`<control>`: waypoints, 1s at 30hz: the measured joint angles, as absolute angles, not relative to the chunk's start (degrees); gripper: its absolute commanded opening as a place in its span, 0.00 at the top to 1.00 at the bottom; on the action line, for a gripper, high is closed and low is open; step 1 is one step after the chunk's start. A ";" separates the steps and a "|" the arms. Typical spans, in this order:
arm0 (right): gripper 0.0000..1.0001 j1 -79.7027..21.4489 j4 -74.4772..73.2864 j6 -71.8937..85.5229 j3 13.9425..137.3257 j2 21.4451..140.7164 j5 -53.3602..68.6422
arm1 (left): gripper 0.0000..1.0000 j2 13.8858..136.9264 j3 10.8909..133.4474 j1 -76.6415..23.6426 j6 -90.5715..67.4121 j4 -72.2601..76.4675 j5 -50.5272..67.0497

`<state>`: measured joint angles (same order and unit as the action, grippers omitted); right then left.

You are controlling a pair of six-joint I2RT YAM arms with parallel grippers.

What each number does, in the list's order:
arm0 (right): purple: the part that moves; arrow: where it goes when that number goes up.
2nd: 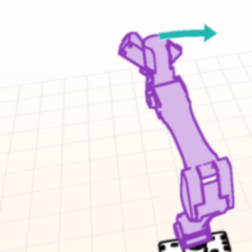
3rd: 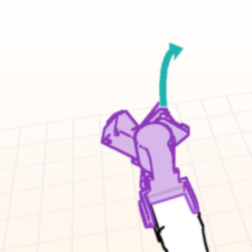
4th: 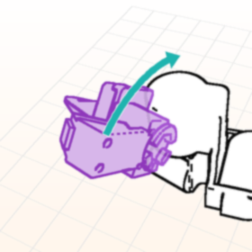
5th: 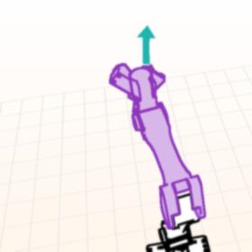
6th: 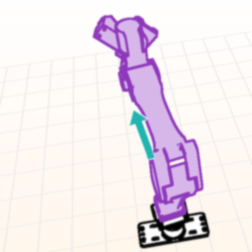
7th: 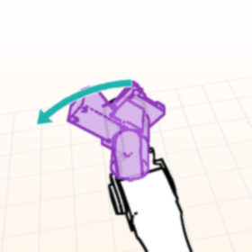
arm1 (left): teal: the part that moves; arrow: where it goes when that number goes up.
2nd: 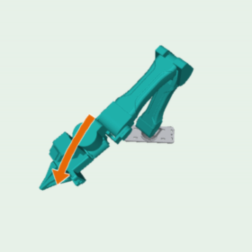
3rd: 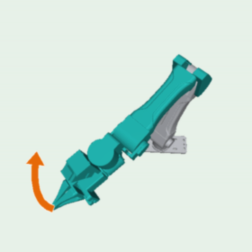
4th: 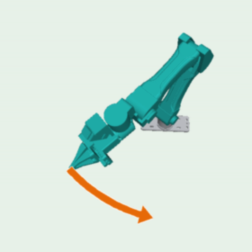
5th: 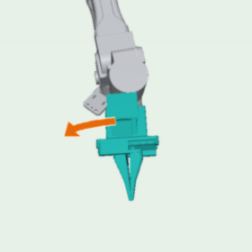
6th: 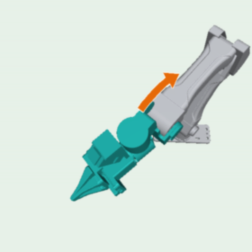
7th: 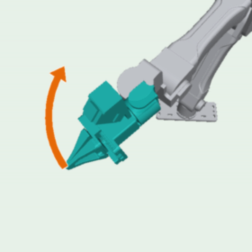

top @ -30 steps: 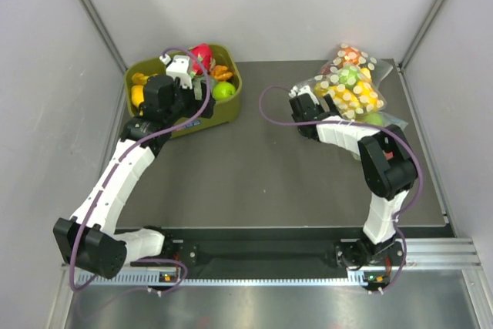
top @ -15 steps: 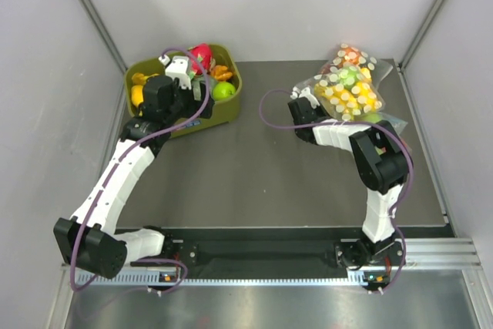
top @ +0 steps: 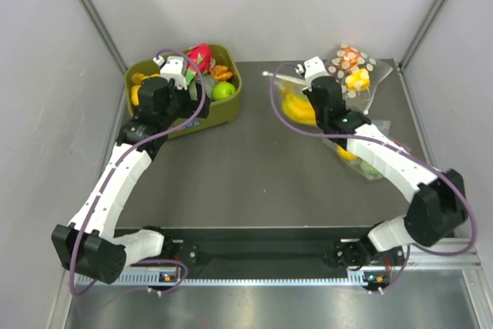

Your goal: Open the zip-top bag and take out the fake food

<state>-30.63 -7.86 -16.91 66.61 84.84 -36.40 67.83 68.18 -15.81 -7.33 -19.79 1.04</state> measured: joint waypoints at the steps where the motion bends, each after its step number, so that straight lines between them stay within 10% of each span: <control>1: 1.00 -30.89 -8.47 -16.80 67.02 82.70 -34.09 | 0.01 67.68 68.05 -15.75 -7.33 -19.68 1.06; 18: 1.00 -32.21 -20.73 -7.29 66.30 69.69 1.58 | 0.01 57.91 58.52 -17.58 -5.17 -6.83 29.17; 30: 1.00 -32.10 -21.17 0.27 62.59 74.41 12.32 | 0.01 52.25 48.03 -36.10 -1.63 0.16 21.98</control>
<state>-32.10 -21.17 0.27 62.59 74.41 12.32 52.25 48.03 -36.10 -1.63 0.16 21.98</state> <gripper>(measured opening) 0.012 0.991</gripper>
